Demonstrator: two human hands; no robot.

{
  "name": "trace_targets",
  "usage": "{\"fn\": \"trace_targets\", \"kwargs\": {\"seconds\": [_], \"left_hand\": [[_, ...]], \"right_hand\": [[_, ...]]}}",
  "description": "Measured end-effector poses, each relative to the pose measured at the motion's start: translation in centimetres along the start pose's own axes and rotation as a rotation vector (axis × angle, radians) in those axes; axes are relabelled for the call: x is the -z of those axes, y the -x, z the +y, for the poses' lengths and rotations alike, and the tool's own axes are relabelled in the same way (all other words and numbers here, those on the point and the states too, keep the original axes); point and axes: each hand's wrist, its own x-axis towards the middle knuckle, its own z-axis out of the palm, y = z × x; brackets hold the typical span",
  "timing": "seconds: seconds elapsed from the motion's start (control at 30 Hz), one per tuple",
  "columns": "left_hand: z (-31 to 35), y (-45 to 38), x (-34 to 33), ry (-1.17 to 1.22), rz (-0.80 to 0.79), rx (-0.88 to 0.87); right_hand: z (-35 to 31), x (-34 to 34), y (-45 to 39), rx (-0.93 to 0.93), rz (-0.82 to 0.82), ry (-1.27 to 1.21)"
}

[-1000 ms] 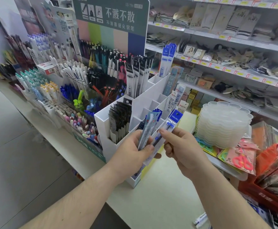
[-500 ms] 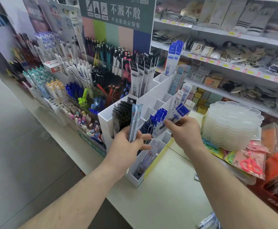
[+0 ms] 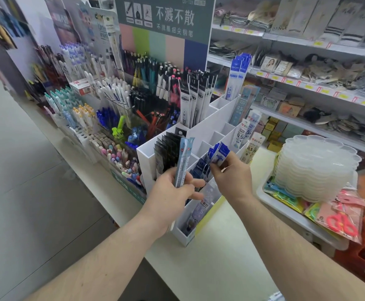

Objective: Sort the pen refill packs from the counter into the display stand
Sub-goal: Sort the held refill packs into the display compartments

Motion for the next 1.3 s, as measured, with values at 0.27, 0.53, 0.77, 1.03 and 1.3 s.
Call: {"fn": "trace_targets", "kwargs": {"seconds": [0.27,0.53,0.77,1.03,1.3], "left_hand": [[-0.2,0.1,0.3,0.024,0.007,0.004],[-0.2,0.0,0.4,0.025,-0.028,-0.008],[0.0,-0.1,0.7,0.203,-0.183,0.099],[-0.2,-0.4,0.9,0.344,-0.344,0.117],[-0.8,-0.5,-0.3,0.299,-0.393,0.086]], "right_hand": [[0.6,-1.8,1.6,0.057,0.061,0.043],[-0.6,-2.1,0.7,-0.148,-0.199,0.257],[-1.1,-0.7,-0.3,-0.196,-0.368,0.262],[-5.4,5.3,3.0,-0.248,-0.238,-0.275],[-6.9,6.6,5.7,-0.277,-0.273,-0.392]]}}
